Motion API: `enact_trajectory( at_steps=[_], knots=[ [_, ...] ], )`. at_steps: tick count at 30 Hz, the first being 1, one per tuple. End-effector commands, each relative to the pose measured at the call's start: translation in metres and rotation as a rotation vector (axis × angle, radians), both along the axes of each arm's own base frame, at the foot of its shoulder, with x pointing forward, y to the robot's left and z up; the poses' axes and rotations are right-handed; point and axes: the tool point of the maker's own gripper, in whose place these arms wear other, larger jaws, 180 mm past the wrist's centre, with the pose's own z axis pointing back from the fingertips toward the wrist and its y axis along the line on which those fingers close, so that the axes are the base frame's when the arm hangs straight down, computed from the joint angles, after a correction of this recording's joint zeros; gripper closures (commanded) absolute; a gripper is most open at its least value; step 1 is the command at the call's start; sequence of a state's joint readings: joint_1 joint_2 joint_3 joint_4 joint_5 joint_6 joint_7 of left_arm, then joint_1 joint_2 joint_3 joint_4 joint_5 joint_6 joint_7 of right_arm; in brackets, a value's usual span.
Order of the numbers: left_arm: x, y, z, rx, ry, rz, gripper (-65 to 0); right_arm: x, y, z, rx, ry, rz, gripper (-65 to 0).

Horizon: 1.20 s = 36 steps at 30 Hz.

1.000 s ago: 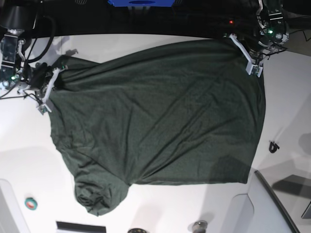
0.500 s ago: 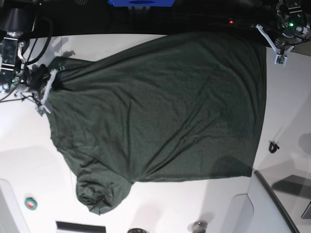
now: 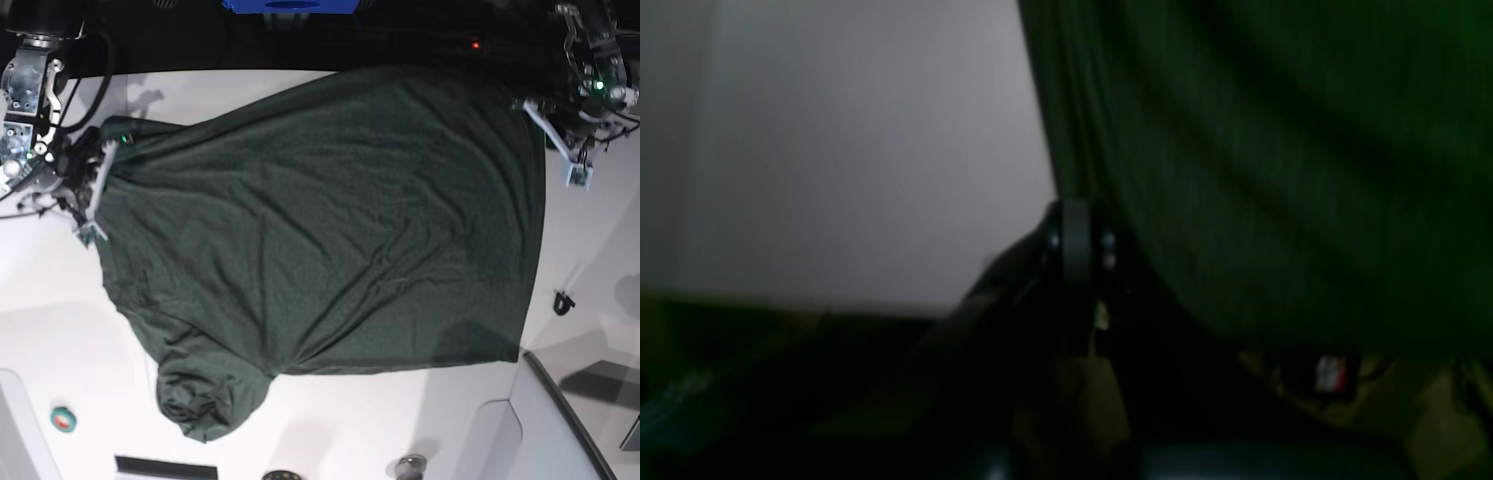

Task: Layout the t-shirt on the table in an organized manner, then fold the t-shirt properly
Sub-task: 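Release the shirt edge and move the left gripper along the shirt side, then grasp the shirt edge with both grippers and pull it taut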

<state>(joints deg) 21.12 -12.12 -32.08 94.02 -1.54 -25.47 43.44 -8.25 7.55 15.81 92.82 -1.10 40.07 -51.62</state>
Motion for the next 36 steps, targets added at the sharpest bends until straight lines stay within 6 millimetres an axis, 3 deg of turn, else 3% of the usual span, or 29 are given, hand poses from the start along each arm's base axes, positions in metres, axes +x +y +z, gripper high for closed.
enact_trajectory(
  at_steps=[1, 4, 11, 15, 18, 21, 25, 29, 34, 36],
  knots=[
    [0.006, 0.01, 0.005, 0.023, -0.011, 0.011, 0.0, 0.009, -0.004, 0.009, -0.018, -0.027, 0.005, -0.8],
    [0.025, 0.013, -0.003, -0.009, -0.027, 0.042, 0.0, 0.04, -0.004, 0.02, -0.004, -0.076, 0.0, -0.8],
    [0.071, 0.017, -0.014, 0.015, -0.018, 0.066, 0.0, 0.11, 0.013, -0.005, 0.184, -0.089, -0.04, -0.8],
    [0.097, 0.018, -0.013, 0.026, -0.047, 0.057, 0.0, 0.124, 0.04, -0.015, 0.222, -0.065, 0.033, -0.8],
    [0.104, 0.003, -0.034, 0.008, 0.012, 0.006, 0.0, 0.125, 0.065, -0.018, 0.217, -0.068, 0.128, -0.8],
    [0.112, -0.007, -0.049, -0.005, 0.019, -0.022, 0.0, 0.126, 0.074, -0.02, 0.211, -0.061, 0.167, -0.8],
    [0.122, -0.012, -0.068, 0.021, 0.002, 0.001, 0.0, 0.133, 0.07, -0.031, 0.249, -0.016, 0.123, -0.8],
    [0.145, -0.024, -0.077, 0.001, -0.001, -0.034, 0.0, 0.142, 0.034, -0.045, 0.237, -0.039, 0.005, -0.8],
    [0.195, -0.034, -0.062, -0.039, -0.071, -0.03, 0.0, 0.167, -0.003, -0.043, 0.22, -0.18, -0.134, -0.8],
    [0.216, -0.032, -0.051, -0.032, -0.117, 0.0, 0.0, 0.18, -0.007, -0.036, 0.238, -0.243, -0.158, -0.8]
  ],
)
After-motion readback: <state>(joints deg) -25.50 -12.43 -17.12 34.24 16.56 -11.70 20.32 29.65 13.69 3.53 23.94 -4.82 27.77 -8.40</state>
